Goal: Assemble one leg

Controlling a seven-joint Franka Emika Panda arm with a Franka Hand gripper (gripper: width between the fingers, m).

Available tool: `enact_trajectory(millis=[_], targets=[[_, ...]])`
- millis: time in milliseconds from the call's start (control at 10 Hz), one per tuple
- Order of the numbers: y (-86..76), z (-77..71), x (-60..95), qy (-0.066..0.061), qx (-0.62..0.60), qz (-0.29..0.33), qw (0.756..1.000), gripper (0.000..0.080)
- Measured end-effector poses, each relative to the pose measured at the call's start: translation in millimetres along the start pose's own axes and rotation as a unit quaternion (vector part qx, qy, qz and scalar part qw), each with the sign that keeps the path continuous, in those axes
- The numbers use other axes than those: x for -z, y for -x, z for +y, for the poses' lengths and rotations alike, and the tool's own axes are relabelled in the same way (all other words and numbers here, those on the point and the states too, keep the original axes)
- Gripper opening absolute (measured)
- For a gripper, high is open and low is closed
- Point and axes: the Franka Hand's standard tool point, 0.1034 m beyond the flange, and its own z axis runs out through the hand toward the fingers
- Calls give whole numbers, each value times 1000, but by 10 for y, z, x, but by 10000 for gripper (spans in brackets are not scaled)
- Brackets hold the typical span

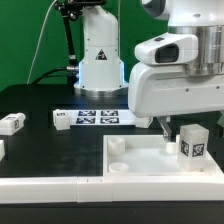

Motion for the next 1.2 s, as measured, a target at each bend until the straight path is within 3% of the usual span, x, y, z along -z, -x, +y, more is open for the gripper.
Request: enact_trajectory(millis=[200, 400, 500, 600, 900, 1200], targets=[[-27, 34, 7, 1, 55, 9, 998, 648], [-27, 34, 6, 1, 61, 9, 998, 394], [-27, 34, 6, 1, 61, 9, 998, 394], [-27, 34, 6, 1, 61, 9, 998, 291], [-31, 34, 6, -2, 14, 14, 1000, 291], [23, 40, -2, -11, -187, 43, 981, 291]])
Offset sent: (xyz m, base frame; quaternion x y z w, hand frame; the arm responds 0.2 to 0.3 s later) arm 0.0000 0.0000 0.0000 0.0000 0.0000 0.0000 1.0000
